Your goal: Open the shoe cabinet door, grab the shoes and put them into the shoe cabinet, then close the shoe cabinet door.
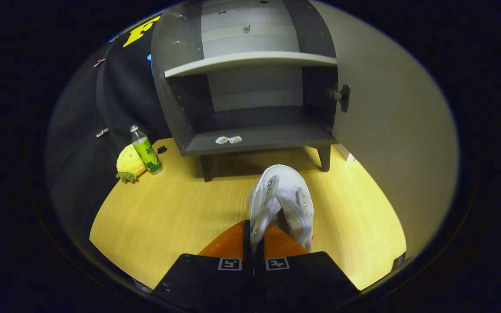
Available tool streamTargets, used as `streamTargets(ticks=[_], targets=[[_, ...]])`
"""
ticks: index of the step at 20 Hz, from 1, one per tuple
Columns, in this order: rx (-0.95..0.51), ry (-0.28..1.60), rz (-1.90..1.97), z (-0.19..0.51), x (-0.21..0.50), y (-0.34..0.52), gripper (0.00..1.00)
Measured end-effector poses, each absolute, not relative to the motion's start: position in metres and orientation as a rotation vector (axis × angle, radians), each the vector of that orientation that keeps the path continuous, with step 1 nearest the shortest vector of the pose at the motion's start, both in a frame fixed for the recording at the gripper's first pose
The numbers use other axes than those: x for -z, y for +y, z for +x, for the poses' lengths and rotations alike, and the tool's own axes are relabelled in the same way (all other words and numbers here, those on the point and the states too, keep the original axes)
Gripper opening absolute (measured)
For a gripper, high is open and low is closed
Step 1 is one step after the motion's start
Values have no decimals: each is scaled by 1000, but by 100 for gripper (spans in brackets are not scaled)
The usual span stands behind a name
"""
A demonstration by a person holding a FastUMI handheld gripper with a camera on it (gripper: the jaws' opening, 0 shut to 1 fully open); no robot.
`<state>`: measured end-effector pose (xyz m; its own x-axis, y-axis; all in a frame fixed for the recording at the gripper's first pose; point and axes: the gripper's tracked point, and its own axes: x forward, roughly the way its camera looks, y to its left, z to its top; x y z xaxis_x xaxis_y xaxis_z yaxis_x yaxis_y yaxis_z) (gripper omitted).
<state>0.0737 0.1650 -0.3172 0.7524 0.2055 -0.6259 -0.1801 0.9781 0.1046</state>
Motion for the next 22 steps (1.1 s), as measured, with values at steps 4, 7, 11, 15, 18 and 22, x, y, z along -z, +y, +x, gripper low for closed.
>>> streamTargets(ticks=[4,7,11,15,18,22], targets=[[-237,637,46,79,260,172,5],[-261,568,49,94,207,180,5],[-282,458,48,123,129,188,5],[-292,350,22,170,64,198,5],[-296,278,-16,213,26,209,5],[-295,218,-57,277,-9,225,5]])
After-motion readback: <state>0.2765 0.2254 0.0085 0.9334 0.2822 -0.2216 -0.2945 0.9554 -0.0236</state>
